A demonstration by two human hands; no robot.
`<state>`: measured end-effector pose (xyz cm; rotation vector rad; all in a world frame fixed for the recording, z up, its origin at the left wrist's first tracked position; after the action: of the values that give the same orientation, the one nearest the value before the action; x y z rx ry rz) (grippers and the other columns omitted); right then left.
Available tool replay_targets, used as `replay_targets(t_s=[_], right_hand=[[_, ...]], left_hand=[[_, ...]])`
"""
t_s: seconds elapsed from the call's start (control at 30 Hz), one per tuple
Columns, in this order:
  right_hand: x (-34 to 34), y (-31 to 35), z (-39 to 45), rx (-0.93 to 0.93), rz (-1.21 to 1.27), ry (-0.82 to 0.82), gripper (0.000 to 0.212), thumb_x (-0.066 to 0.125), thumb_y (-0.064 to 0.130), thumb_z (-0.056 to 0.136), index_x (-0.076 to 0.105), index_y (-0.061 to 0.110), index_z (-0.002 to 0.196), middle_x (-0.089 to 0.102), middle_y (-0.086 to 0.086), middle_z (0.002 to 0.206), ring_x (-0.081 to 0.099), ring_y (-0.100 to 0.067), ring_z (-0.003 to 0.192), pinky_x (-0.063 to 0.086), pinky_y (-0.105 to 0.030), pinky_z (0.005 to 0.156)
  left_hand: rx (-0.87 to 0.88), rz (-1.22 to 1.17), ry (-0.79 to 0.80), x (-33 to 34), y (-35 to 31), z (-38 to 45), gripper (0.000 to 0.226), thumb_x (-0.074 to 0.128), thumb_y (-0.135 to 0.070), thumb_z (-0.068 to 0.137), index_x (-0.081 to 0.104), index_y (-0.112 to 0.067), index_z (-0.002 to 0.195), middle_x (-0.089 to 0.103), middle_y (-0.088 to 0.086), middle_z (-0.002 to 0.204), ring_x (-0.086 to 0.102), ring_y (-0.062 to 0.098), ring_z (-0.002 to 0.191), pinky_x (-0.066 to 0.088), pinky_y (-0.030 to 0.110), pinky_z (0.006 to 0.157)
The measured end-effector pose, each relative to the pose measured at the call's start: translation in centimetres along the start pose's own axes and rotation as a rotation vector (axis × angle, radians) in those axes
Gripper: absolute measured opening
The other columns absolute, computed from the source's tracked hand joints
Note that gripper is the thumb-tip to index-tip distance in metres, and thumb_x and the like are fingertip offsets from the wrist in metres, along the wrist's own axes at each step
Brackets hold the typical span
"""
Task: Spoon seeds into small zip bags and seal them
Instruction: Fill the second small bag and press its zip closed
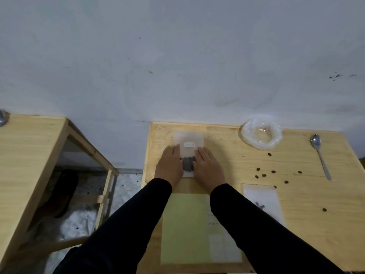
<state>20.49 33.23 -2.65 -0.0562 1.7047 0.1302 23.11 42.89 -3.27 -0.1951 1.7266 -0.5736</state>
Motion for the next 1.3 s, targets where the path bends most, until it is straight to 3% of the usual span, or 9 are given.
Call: replay_targets(t_s=[0.13, 0.27, 0.4, 0.5, 0.6, 0.7, 0.9, 1.07, 1.3], right_hand=[[-0.7, -0.1, -1.6, 0.036, -0.005, 0.028, 0.055, 0.02, 0.019, 0.09, 0.053, -0.007, 0.125, 0.051, -0.023, 0.135, 0.042, -0.036, 0.131, 0.034, -0.044, 0.11], [-4.2, -1.5, -5.2, 0.119, 0.027, -0.115, 0.039, 0.063, 0.01, 0.078, 0.062, -0.009, 0.113, 0.063, -0.023, 0.118, 0.059, -0.035, 0.114, 0.048, -0.043, 0.099], [-3.5, -5.2, -10.1, 0.268, 0.103, -0.138, 0.049, 0.024, 0.016, 0.094, 0.049, -0.007, 0.129, 0.052, -0.024, 0.133, 0.045, -0.035, 0.129, 0.037, -0.045, 0.109], [-4.7, -8.2, -15.2, 0.414, 0.156, -0.217, 0.047, 0.043, 0.017, 0.09, 0.048, -0.007, 0.13, 0.049, -0.023, 0.136, 0.045, -0.034, 0.13, 0.032, -0.042, 0.11], [-3.3, -10.7, -19.5, 0.49, 0.127, -0.178, 0.053, 0.034, 0.025, 0.099, 0.025, 0.0, 0.145, 0.026, -0.016, 0.153, 0.019, -0.024, 0.144, 0.009, -0.029, 0.118], [-1.4, -12.9, -22.8, 0.593, 0.165, -0.131, 0.053, 0.031, 0.03, 0.1, 0.022, 0.004, 0.146, 0.022, -0.013, 0.154, 0.016, -0.023, 0.144, 0.013, -0.029, 0.118], [1.7, -14.7, -26.3, 0.712, 0.333, -0.046, 0.049, 0.04, 0.033, 0.099, 0.029, 0.014, 0.142, 0.023, -0.012, 0.153, 0.022, -0.025, 0.14, 0.031, -0.034, 0.112], [3.0, -15.3, -26.9, 0.744, 0.451, -0.048, 0.05, 0.046, 0.032, 0.097, 0.034, 0.012, 0.142, 0.027, -0.011, 0.153, 0.024, -0.025, 0.14, 0.028, -0.033, 0.113], [1.3, -16.2, -27.3, 0.813, 0.596, -0.275, 0.037, 0.06, 0.024, 0.091, 0.059, 0.011, 0.126, 0.044, -0.013, 0.141, 0.04, -0.024, 0.13, 0.03, -0.028, 0.109]], left_hand=[[0.138, 0.121, -0.065, -1.2, -2.3, -1.0, 0.053, 0.044, -0.01, 0.094, 0.028, 0.0, 0.144, 0.038, 0.011, 0.143, 0.029, 0.024, 0.133, 0.025, 0.025, 0.11], [0.278, 0.189, -0.123, -1.8, -6.0, -3.0, 0.049, 0.045, -0.016, 0.095, 0.035, 0.001, 0.14, 0.045, 0.012, 0.137, 0.037, 0.026, 0.129, 0.028, 0.028, 0.109], [0.403, 0.168, -0.078, 0.2, -10.3, -5.7, 0.051, 0.047, -0.013, 0.091, 0.036, -0.001, 0.139, 0.047, 0.013, 0.136, 0.038, 0.026, 0.129, 0.031, 0.034, 0.11], [0.502, 0.161, -0.004, 2.8, -13.5, -8.3, 0.052, 0.041, -0.017, 0.094, 0.03, -0.002, 0.143, 0.042, 0.012, 0.141, 0.034, 0.024, 0.132, 0.023, 0.028, 0.113], [0.473, 0.065, 0.101, 5.3, -15.2, -10.6, 0.054, 0.041, -0.022, 0.098, 0.025, -0.006, 0.146, 0.037, 0.008, 0.146, 0.029, 0.021, 0.135, 0.022, 0.026, 0.112], [0.457, 0.032, 0.233, 7.8, -16.6, -12.7, 0.054, 0.037, -0.025, 0.101, 0.019, -0.008, 0.149, 0.034, 0.009, 0.148, 0.029, 0.022, 0.135, 0.025, 0.028, 0.11], [0.395, 0.031, 0.321, 10.6, -17.7, -14.5, 0.04, 0.038, -0.022, 0.098, 0.037, -0.009, 0.136, 0.057, 0.018, 0.123, 0.055, 0.032, 0.106, 0.043, 0.036, 0.086], [0.471, 0.115, 0.277, 11.0, -19.2, -15.0, 0.039, 0.033, -0.02, 0.1, 0.039, -0.007, 0.137, 0.051, 0.011, 0.133, 0.053, 0.026, 0.111, 0.038, 0.03, 0.093], [0.379, -0.062, 0.195, 9.8, -18.9, -14.5, 0.038, 0.04, -0.022, 0.099, 0.046, -0.01, 0.135, 0.054, 0.009, 0.132, 0.049, 0.023, 0.12, 0.031, 0.025, 0.098]])
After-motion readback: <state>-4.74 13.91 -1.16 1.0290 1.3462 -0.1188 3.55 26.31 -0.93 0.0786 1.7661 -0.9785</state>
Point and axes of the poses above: each hand's wrist, its own z-axis towards the middle knuckle, its own x-axis out of the palm, y = z × x, the point moved 9 cm from there along z, towards the middle knuckle
